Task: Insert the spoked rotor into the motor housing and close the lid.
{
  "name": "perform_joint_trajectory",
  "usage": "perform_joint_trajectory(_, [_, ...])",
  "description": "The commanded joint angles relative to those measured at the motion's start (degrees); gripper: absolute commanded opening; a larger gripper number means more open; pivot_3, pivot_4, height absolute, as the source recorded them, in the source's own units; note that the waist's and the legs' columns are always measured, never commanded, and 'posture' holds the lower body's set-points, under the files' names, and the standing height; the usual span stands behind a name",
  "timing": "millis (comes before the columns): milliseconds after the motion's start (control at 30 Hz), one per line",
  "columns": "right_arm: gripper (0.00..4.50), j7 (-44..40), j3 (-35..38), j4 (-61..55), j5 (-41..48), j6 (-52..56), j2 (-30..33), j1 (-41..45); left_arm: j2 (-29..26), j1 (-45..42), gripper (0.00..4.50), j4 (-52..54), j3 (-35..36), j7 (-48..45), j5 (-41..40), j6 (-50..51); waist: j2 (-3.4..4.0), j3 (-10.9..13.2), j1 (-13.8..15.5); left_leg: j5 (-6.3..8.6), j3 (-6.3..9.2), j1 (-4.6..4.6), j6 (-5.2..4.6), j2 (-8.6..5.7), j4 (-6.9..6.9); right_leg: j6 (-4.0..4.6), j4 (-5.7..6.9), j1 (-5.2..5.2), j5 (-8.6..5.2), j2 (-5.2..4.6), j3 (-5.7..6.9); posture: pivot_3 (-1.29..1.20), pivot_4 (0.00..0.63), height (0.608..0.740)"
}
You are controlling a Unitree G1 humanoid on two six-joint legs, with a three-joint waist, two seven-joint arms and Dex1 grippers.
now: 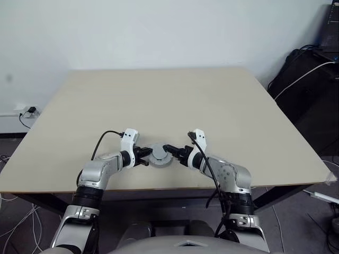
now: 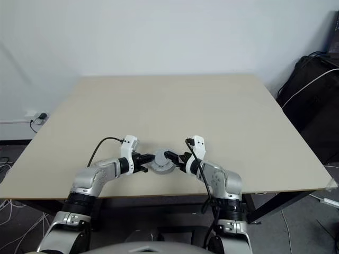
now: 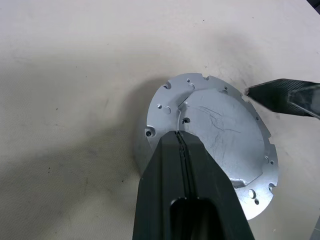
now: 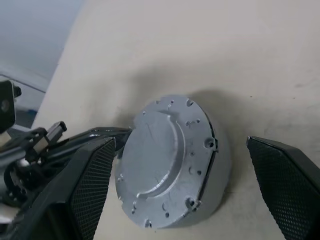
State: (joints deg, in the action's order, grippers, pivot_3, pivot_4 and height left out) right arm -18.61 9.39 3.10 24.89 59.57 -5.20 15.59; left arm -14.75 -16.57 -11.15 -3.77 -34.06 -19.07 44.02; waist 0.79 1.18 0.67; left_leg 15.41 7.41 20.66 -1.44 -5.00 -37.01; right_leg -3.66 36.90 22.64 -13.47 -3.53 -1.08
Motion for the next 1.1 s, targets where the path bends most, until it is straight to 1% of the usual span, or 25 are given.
perform_joint_trajectory(33, [4.48,0.51,0.03,2.07,2.14,0.13,-1.82,2.11,0.47,0.07,0.00,-0.57,-0.94,-0.05,0.42,0.25,0.01,0.00,-0.01,0.00,0.00,0.00,0.00,0.00,0.00,0.00,0.00,0.00,0.00,0.00,0.00,0.00,0.000,0.740])
perform_joint_trajectory(233, [4.48,0.86,0.47,5.69,3.42,0.79,-1.73,3.35,0.42,-0.02,0.00,-0.46,-0.94,-0.07,0.45,0.15,0.02,0.00,-0.30,0.00,0.00,0.00,0.00,0.00,0.00,0.00,0.00,0.00,0.00,0.01,0.00,0.00,0.000,0.740])
perform_joint_trajectory(400, [4.48,0.17,0.76,6.86,5.72,5.85,-1.25,3.59,0.33,0.08,0.00,-0.15,-0.95,-0.09,0.49,0.17,0.03,0.01,-0.64,-0.01,0.00,0.00,-0.01,0.00,0.01,0.01,0.01,0.01,0.00,0.00,-0.01,0.00,0.000,0.740])
perform_joint_trajectory(633, [4.48,-1.66,7.46,7.85,13.57,11.67,-3.42,4.36,0.27,0.26,0.00,-0.10,-1.03,-0.14,0.78,0.16,0.04,0.01,-1.24,-0.04,0.02,0.01,-0.08,0.00,0.05,0.02,0.01,0.04,0.00,0.00,-0.01,0.00,0.000,0.740])
perform_joint_trajectory(867, [4.48,-0.23,13.23,8.29,17.94,10.54,-6.16,4.91,0.26,0.69,0.00,0.26,-0.93,-0.34,1.18,0.33,0.11,0.06,-1.52,-0.03,-0.01,0.03,-0.08,0.00,0.08,0.02,0.02,0.09,0.00,0.01,-0.04,0.00,0.000,0.740])
perform_joint_trajectory(1100, [4.48,3.22,11.30,8.95,17.26,12.78,-7.97,3.30,0.30,0.84,0.00,0.31,-0.94,-0.36,1.43,0.33,0.12,0.06,-1.38,0.00,-0.02,0.05,-0.13,-0.06,0.08,0.02,0.01,0.09,0.00,-0.05,-0.08,0.00,0.000,0.740])
